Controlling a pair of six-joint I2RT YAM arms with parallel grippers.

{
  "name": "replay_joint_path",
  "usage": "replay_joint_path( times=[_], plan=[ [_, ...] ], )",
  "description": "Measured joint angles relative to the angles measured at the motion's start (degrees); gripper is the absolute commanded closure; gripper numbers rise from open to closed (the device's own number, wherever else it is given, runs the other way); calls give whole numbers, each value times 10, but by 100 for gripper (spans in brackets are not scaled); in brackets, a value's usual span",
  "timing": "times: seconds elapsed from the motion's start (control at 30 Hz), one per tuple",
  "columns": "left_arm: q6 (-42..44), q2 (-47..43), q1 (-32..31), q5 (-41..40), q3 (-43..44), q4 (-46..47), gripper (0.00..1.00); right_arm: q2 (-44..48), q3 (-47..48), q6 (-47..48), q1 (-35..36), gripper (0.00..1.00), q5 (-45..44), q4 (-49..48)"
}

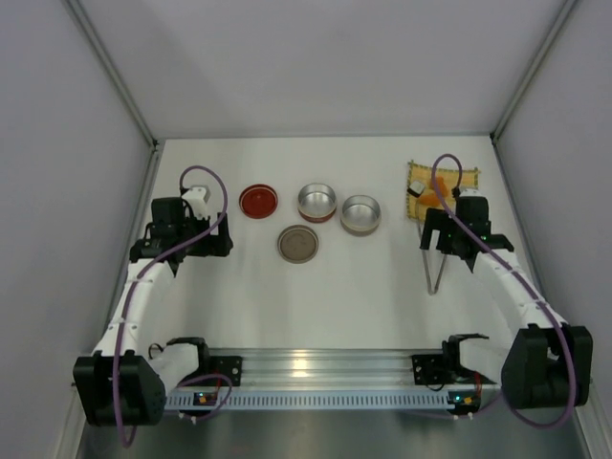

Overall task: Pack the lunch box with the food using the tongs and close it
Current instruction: Pick up the clamp at the center of the board.

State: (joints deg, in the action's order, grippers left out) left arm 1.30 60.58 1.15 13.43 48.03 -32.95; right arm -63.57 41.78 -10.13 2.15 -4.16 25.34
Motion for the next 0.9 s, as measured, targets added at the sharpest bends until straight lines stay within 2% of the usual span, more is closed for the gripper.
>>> replay_joint_path(
  times=[0.33,0.63,0.9],
  plan=[
    [-1,5,0,-5,0,0,2,-140,33,-7,10,0,-37,26],
    [-2,33,0,-5,0,5,2,-178,34,-16,49,1,-55,23],
    [-2,35,0,-5,0,11,2,-221,45,-26,52,1,-90,10]
  ],
)
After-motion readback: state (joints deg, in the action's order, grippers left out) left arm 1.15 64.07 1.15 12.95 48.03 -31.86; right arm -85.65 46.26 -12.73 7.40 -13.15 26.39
